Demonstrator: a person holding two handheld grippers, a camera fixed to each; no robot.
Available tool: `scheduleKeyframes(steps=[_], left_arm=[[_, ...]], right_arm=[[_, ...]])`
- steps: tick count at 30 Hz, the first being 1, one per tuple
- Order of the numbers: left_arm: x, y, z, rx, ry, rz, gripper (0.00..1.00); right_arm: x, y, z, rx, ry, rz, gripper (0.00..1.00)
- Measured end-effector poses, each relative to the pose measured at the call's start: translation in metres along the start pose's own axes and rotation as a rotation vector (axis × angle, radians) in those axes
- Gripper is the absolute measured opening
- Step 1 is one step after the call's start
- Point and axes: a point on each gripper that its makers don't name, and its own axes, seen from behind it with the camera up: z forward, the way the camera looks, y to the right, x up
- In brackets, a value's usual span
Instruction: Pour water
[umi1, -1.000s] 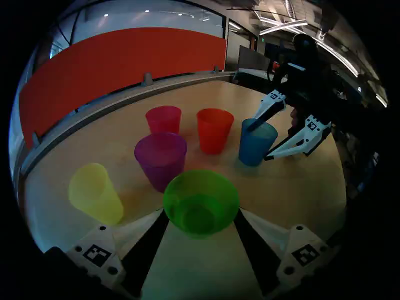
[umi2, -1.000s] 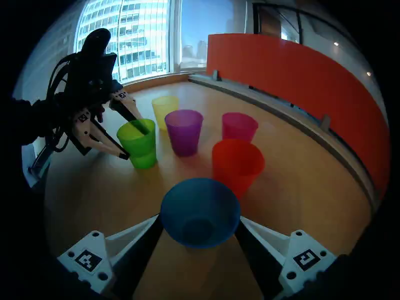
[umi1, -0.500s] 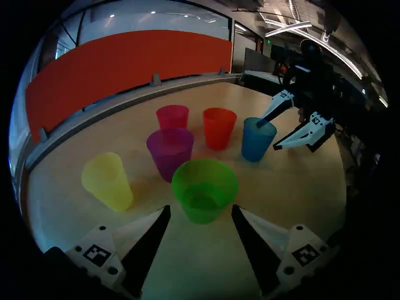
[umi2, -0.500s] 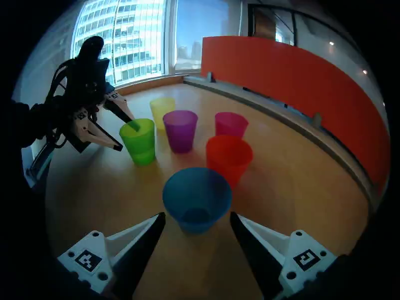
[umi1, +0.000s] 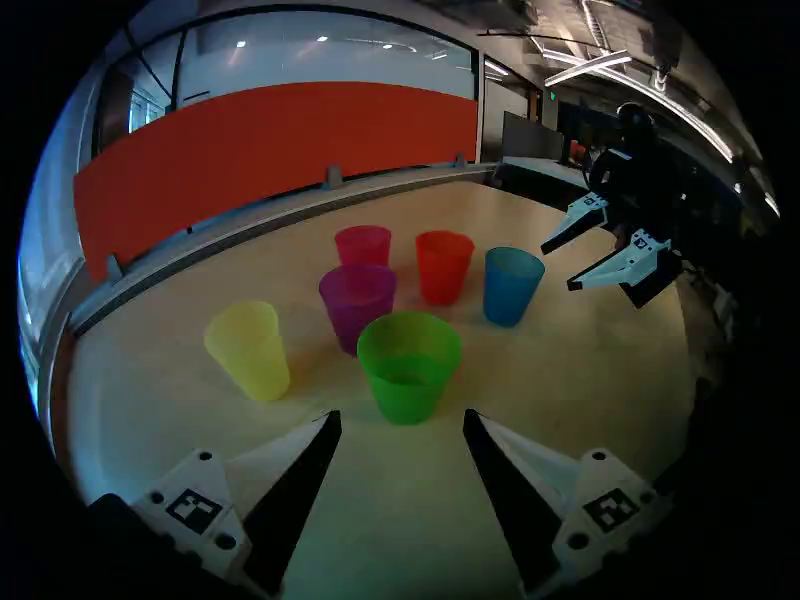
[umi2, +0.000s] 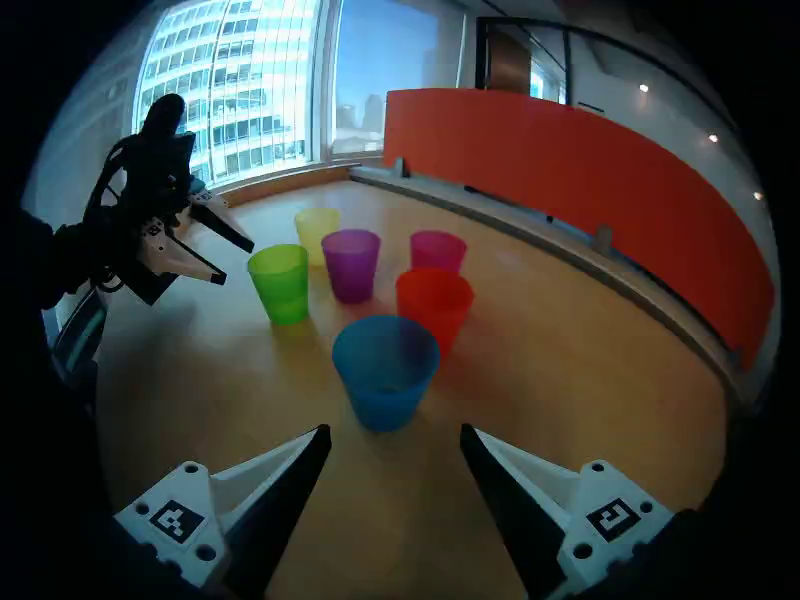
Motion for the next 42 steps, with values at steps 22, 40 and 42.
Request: scheduleKeyframes(steps=[22,40,42], left_arm=[[0.035,-0.039,-0.053,0.264,0.232,-0.071,0.9],[0.072,-0.081,-0.104,0.541,0.442,-0.089,0.9],[0.074,-0.083,-0.108,0.562,0.461,-0.092,0.9]], right_arm=[[0.037,0.022,-0.041,-0.169,0.214,0.047,1.0],[0.057,0.068,-0.073,-0.456,0.352,0.118,1.0],[0.062,0.071,-0.079,-0.486,0.376,0.125,1.0]])
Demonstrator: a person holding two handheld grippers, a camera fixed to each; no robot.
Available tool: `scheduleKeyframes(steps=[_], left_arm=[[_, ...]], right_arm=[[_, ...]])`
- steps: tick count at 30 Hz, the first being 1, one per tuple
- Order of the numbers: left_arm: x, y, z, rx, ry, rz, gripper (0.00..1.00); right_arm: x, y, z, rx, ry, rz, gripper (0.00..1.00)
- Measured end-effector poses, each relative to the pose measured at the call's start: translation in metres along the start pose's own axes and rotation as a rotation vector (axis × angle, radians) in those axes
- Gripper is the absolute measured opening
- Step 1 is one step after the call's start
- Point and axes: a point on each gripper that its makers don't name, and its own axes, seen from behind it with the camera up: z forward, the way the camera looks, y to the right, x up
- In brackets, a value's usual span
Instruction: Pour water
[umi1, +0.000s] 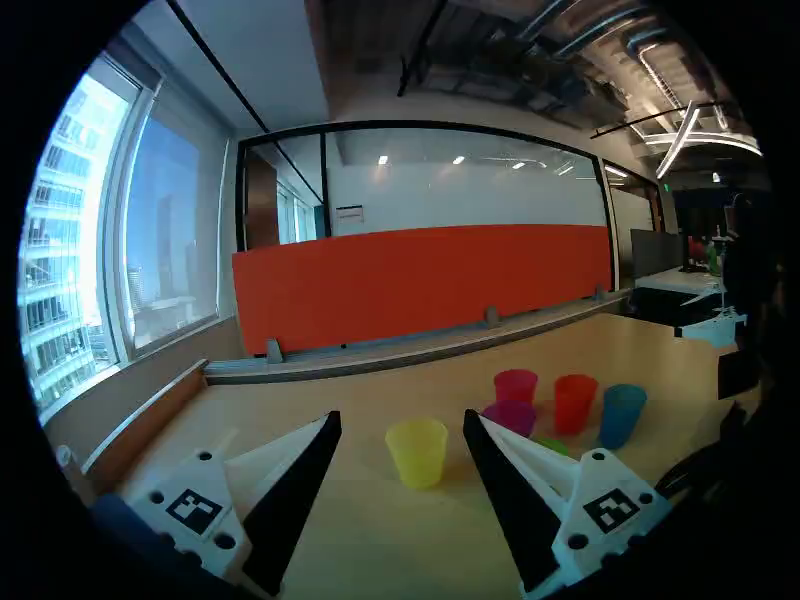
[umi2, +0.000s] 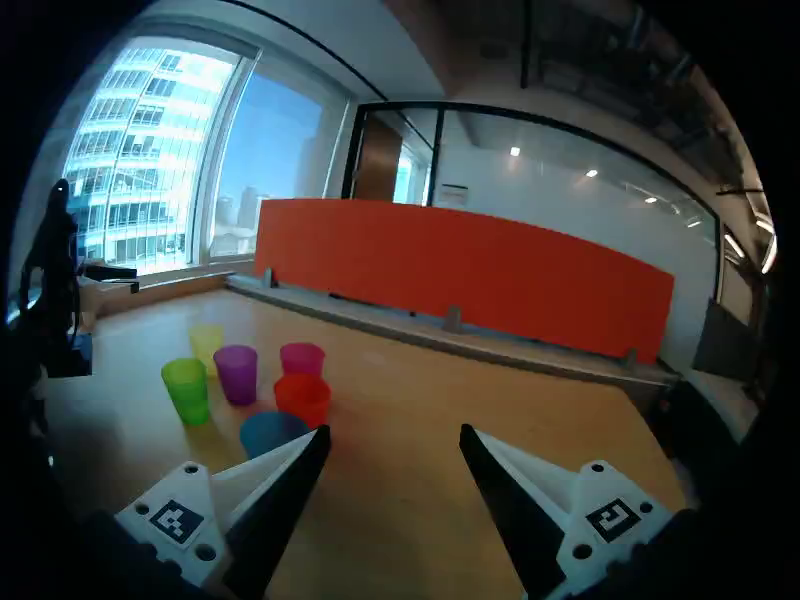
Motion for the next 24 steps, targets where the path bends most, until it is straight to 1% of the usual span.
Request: scheduleKeyframes(steps=[6,9,12,15,21,24], left_arm=[[0.01,-0.003,-0.004,0.034,0.047,-0.033,0.9],[0.015,-0.002,-0.006,0.043,0.064,-0.051,0.9],[0.018,0.0,-0.007,0.044,0.08,-0.057,0.9],[0.02,0.001,-0.006,0.045,0.087,-0.056,0.9],[0.025,0.004,-0.005,0.039,0.099,-0.05,0.9],[0.026,0.003,-0.004,0.045,0.103,-0.053,0.9]], right_arm=[[0.018,0.019,-0.003,-0.104,0.075,0.019,1.0],[0.022,0.027,-0.005,-0.151,0.097,0.025,1.0],[0.026,0.034,-0.008,-0.19,0.12,0.03,1.0],[0.026,0.036,-0.01,-0.209,0.131,0.023,1.0],[0.027,0.037,-0.013,-0.226,0.133,0.022,1.0],[0.028,0.04,-0.015,-0.232,0.137,0.022,1.0]])
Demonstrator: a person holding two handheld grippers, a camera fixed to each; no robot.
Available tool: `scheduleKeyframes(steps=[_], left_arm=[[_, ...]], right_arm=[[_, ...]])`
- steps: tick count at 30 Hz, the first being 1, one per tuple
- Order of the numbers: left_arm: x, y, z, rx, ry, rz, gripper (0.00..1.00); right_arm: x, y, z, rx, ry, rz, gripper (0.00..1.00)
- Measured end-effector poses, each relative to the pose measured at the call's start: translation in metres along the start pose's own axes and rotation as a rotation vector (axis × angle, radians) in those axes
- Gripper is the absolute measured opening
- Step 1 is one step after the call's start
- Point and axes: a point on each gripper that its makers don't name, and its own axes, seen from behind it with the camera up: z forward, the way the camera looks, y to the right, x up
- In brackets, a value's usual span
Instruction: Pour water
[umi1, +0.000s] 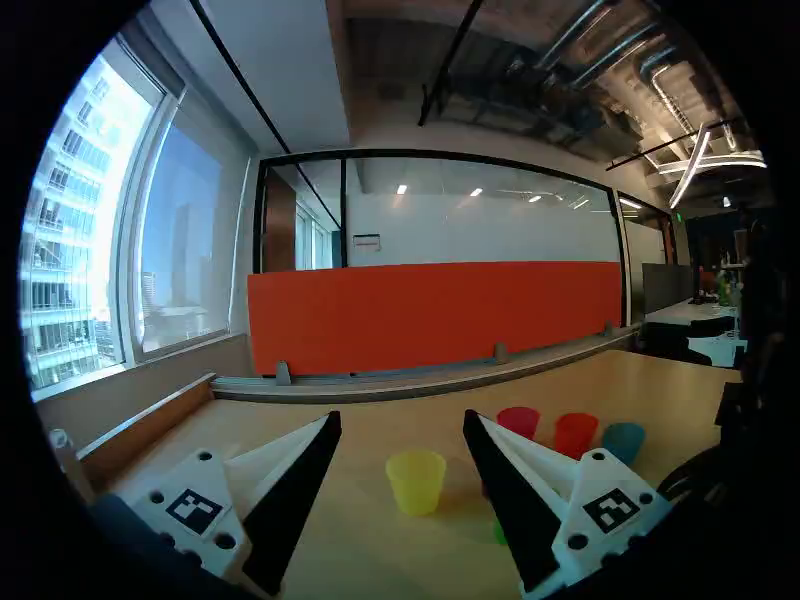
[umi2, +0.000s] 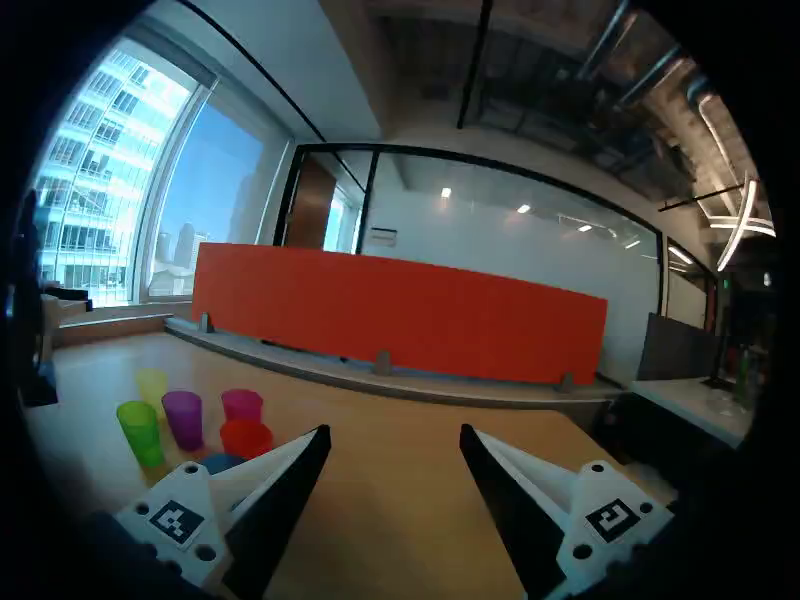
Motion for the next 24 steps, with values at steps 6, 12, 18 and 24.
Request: scheduleKeyframes(steps=[6,12,18,24], left_arm=[[0.005,0.002,0.002,0.007,0.016,0.006,0.9],[0.006,0.006,0.002,0.018,0.031,0.012,0.9],[0.002,0.006,0.002,0.039,0.038,0.013,0.9],[-0.007,0.004,0.0,0.063,0.036,0.008,0.9]], right_arm=[[0.005,0.006,-0.001,-0.026,0.013,0.008,1.0],[0.004,0.009,-0.002,-0.037,0.01,0.02,1.0],[0.005,0.009,-0.003,-0.042,0.009,0.027,1.0],[0.01,0.007,-0.004,-0.039,0.014,0.02,1.0]])
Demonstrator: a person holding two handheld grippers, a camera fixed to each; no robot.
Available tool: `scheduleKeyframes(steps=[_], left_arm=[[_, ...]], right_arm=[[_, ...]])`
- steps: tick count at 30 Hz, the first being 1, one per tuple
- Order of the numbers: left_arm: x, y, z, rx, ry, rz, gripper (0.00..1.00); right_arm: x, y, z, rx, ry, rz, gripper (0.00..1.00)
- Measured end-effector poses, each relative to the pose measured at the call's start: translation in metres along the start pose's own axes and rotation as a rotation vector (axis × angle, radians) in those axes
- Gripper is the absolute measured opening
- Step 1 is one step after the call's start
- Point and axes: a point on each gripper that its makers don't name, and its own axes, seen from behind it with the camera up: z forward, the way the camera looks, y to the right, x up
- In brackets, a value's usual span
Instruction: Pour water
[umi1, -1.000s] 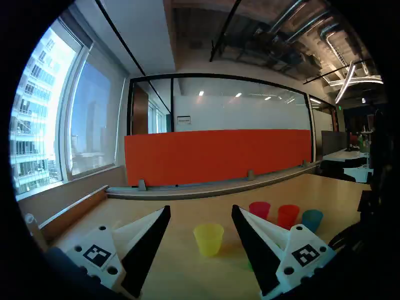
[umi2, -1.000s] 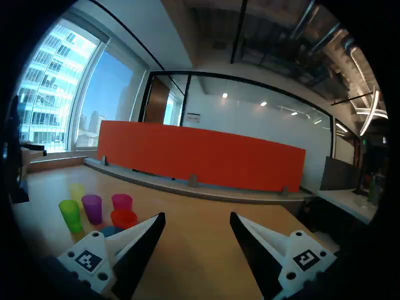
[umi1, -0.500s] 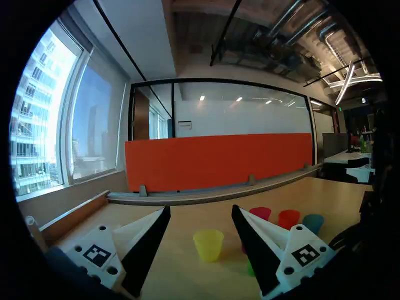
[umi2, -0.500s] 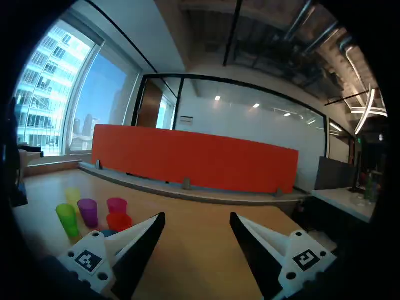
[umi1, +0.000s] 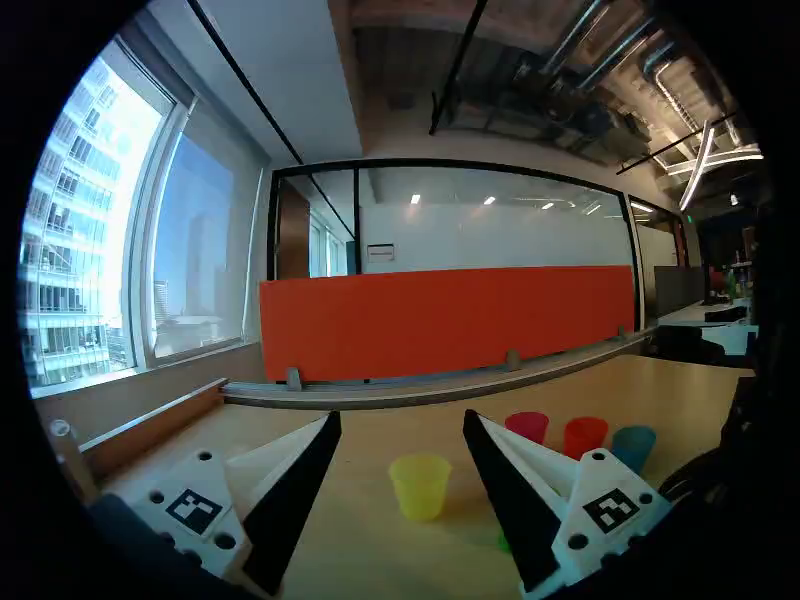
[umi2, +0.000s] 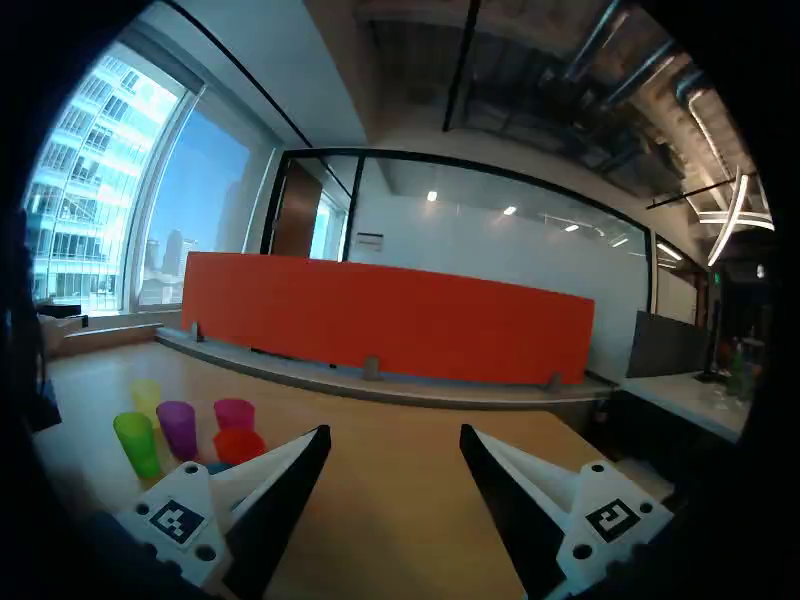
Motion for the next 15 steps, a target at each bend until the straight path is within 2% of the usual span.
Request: scheduleKeyframes(steps=[15], left_arm=[[-0.029,-0.007,-0.007,0.052,0.013,0.006,0.9]], right_arm=[[0.006,-0.005,0.001,0.001,-0.005,0.005,1.0]])
